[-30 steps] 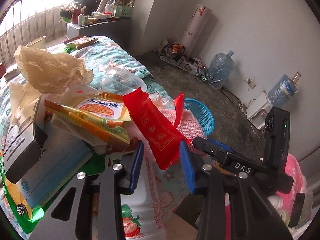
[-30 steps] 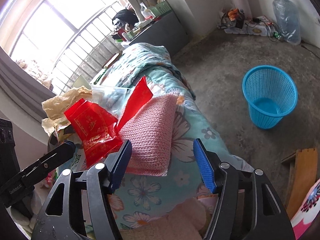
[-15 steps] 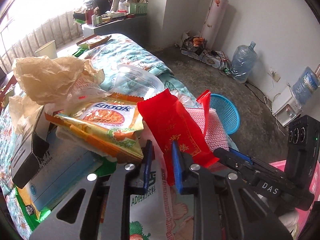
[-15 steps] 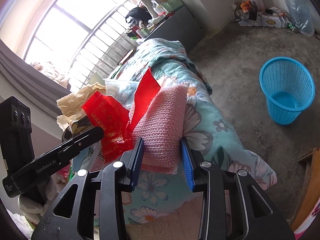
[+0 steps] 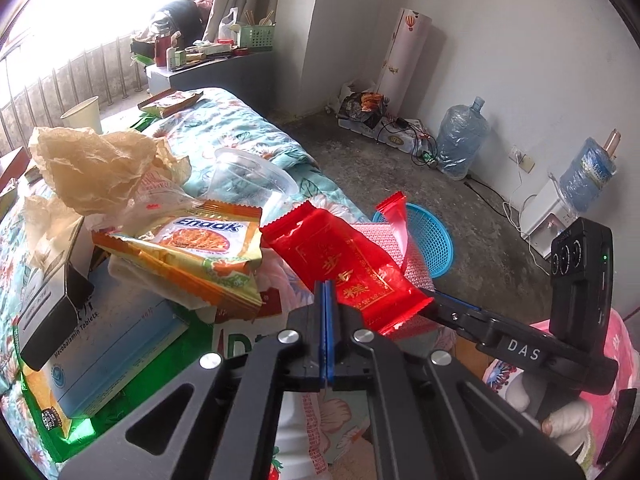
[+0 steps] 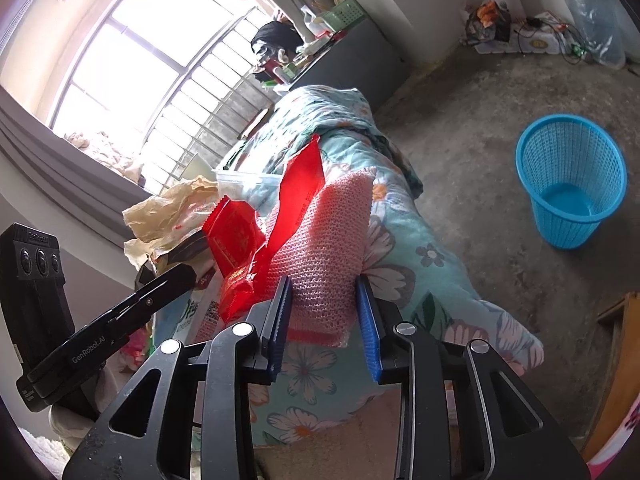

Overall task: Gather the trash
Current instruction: 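Reach the left tool to the red packet and close on it, then carry the red packet with the left tool over the blue wastebasket and release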

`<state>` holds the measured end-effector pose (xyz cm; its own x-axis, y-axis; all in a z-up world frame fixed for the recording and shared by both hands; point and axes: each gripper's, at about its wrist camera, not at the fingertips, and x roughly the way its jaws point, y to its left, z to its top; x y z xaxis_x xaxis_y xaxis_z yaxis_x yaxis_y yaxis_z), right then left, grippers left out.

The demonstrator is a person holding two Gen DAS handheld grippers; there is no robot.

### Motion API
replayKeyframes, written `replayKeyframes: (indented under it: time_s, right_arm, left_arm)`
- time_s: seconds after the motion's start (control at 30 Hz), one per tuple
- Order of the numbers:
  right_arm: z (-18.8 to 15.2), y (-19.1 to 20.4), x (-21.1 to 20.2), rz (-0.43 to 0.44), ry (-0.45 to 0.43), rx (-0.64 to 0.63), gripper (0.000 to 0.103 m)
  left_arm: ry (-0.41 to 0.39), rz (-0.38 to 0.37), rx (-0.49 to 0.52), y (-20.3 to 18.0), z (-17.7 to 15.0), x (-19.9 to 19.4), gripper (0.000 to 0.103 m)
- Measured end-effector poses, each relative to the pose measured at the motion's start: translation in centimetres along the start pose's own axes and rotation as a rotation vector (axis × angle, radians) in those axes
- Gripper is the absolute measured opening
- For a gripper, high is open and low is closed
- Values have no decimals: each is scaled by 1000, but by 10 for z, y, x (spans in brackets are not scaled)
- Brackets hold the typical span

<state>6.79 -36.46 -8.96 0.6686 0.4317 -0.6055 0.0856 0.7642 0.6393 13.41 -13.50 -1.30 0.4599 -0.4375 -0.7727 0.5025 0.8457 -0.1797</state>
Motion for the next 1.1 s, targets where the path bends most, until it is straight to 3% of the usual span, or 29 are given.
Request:
replayKeyframes:
  time_s: [0.07,0.13,0.2,0.3,0.43,0.57,0.9,1.1]
  right_arm:
    - [1,0,-2,-5,-2,0,30]
    - [1,1,-3,-10,-3,0,30]
    - [1,0,-3,-10,1,4,30]
    - [1,-4,-2,4,11,18,30]
    - [1,-11,-2,29,22,37,30]
    - [2,-21,0,70,35,71,30]
    - [1,-36,3,145,51,132,29]
    - [3,-37,-10,142,20,133,28]
  left_arm:
    - [-10,-49,11,-3,-1,-6,0]
    - [-11,-96,37,-10,-2,-10,8]
    - [-18,-115,81,-20,-4,-13,39]
    - [-19,-91,180,-39,-6,-10,48]
    - [42,-19,287,-56,-8,10,48]
    - [96,7,312,-58,-8,26,48]
    - [128,65,325,-56,-6,38,13]
    - [65,72,317,-56,-1,22,5]
